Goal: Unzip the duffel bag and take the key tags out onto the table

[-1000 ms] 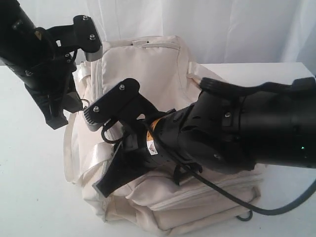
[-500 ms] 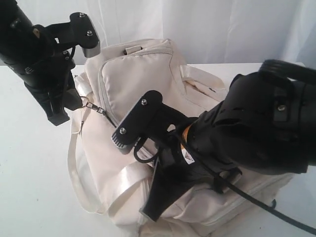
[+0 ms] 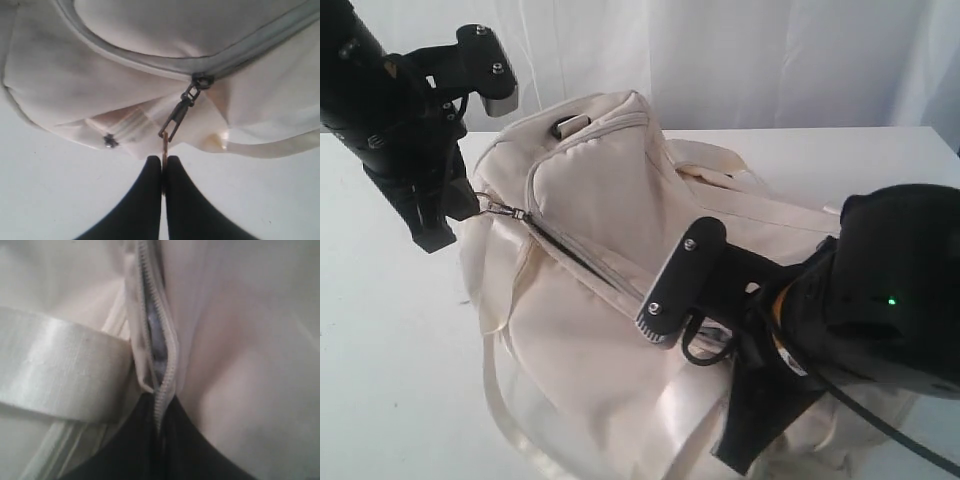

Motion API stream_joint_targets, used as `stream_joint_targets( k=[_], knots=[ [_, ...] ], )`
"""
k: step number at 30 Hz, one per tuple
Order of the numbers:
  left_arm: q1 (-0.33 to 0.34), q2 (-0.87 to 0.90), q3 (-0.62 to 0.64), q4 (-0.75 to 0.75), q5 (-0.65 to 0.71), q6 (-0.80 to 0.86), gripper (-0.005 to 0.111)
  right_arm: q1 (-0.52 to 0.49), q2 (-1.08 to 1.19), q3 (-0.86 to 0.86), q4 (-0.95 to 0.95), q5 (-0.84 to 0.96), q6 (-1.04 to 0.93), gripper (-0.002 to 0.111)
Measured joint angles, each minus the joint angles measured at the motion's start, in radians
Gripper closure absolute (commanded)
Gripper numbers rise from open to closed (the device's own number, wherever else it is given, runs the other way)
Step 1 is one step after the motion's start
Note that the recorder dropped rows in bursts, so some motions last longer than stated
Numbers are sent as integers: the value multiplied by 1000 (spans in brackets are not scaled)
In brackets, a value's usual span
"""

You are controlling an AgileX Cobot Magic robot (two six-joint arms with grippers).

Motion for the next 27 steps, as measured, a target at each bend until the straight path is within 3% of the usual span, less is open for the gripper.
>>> stream_joint_targets(
  k=[12, 16, 22, 27],
  knots=[
    [0, 0, 0, -7, -2, 0, 107, -61, -16, 52, -166, 51, 177, 105],
    [0, 0, 0, -1, -2, 0, 107, -67, -36, 33, -144, 55, 187, 89],
    [8, 0, 0, 23, -6, -2, 107, -69, -126, -44, -121, 73, 184, 52],
    [8, 0, 0, 25, -10, -2, 107, -69, -185, -89, 20, -27, 31, 44]
  ],
)
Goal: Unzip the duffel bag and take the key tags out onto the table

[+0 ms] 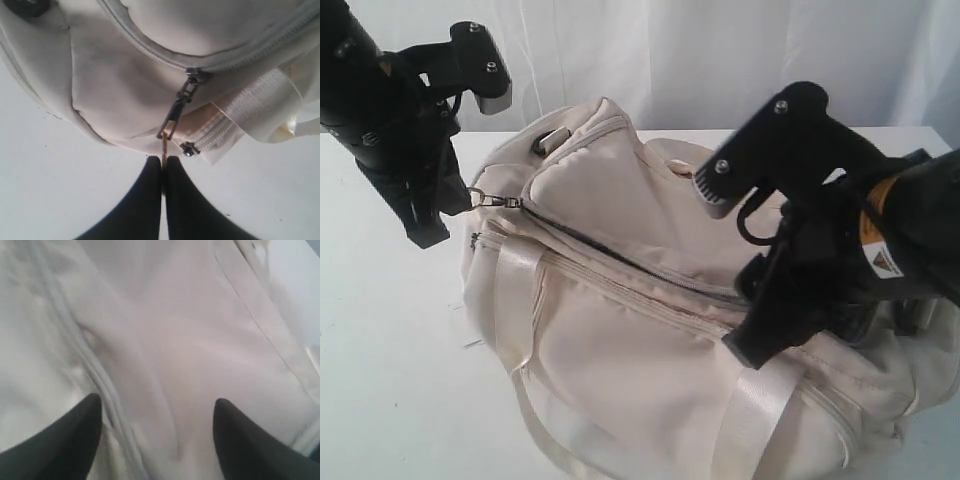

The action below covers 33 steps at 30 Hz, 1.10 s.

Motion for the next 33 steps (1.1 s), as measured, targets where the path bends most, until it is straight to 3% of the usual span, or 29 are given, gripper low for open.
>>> stream_joint_targets(
  k=[6, 11, 18, 25, 33],
  knots=[
    [0, 0, 0, 0, -30, -2, 107, 27, 19, -3, 231, -315, -263, 44],
    [0, 0, 0, 0, -70, 2, 107, 52, 143, -9, 249, -571, -351, 44],
    [0, 0, 0, 0, -96, 14, 107, 52, 325, -11, 219, -744, -380, 45],
    [0, 0, 0, 0, -102, 23, 107, 52, 337, -73, 217, -712, -383, 45],
    [0, 0, 0, -6, -115, 23, 107, 57, 315, -169, 94, -443, -328, 45]
  ],
)
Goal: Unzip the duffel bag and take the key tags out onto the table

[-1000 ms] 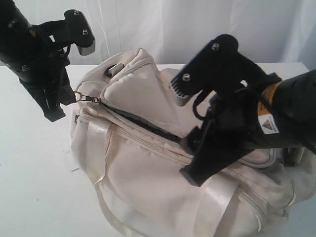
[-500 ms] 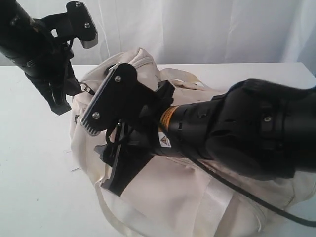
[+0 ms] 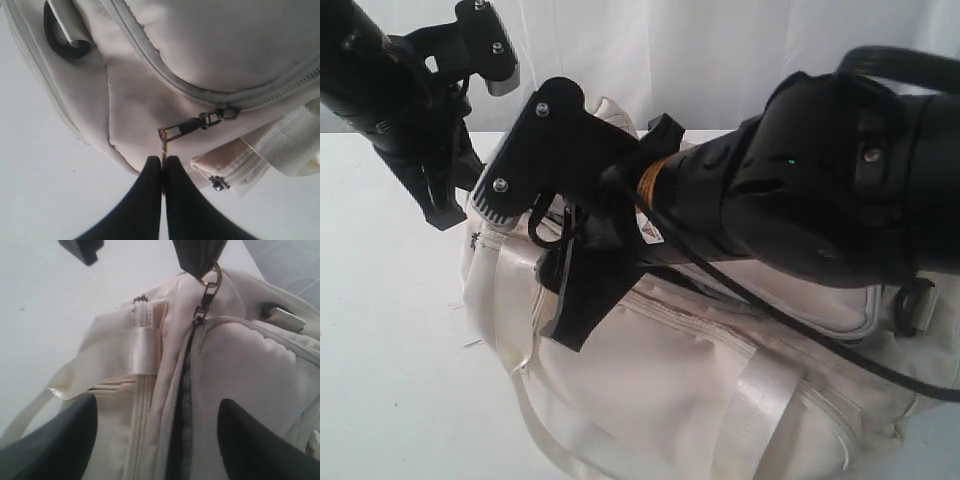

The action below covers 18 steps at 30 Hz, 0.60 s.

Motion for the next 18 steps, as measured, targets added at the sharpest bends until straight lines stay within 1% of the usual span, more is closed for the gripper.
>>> stream_joint_targets(
  k=[4, 6, 8, 12, 18],
  knots=[
    [0, 0, 0, -2, -2, 0, 107, 0, 56, -28, -84, 31, 54, 45],
    [0, 0, 0, -2, -2, 0, 107, 0, 97, -43, -147, 35, 112, 51],
    [0, 0, 0, -2, -2, 0, 107, 0, 141, -62, -201, 33, 196, 65],
    [0, 0, 0, -2, -14, 2, 107, 2, 179, -80, -234, 11, 261, 107],
    [0, 0, 0, -9, -110, 29, 107, 4, 179, -86, -238, 4, 286, 108]
  ],
)
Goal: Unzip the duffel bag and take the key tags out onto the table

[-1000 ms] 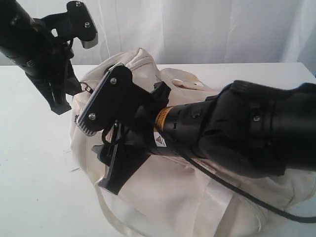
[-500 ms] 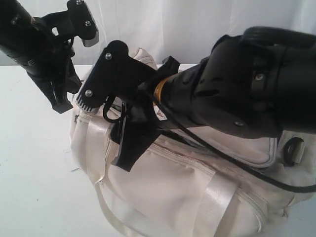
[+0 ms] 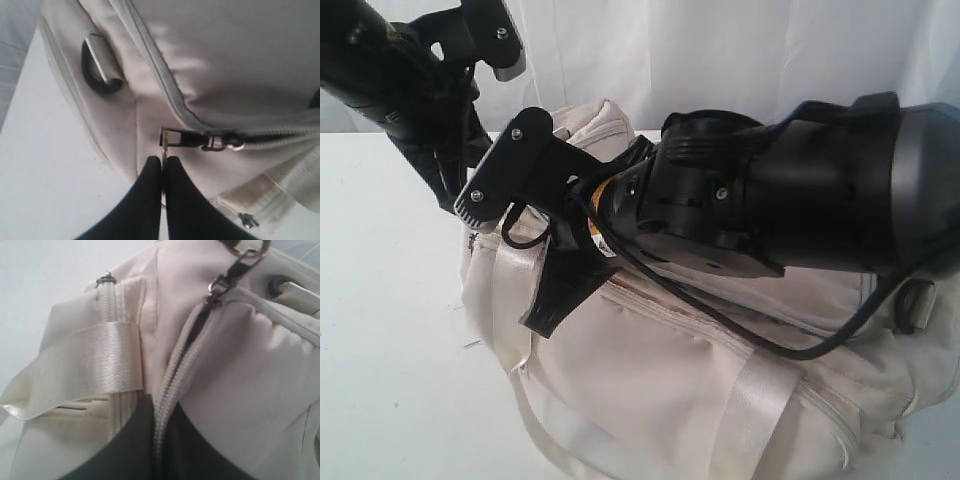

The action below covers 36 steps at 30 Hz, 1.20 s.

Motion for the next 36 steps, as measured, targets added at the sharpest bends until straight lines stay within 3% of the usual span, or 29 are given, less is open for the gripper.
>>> stream_joint_targets(
  k=[16, 36],
  knots=[
    [0, 127, 0, 13, -288, 25, 107, 26, 0, 6, 0, 23, 2, 108],
    [-5, 281, 11, 43, -740, 270, 107, 26, -6, 95, -22, -50, -23, 108]
  ],
)
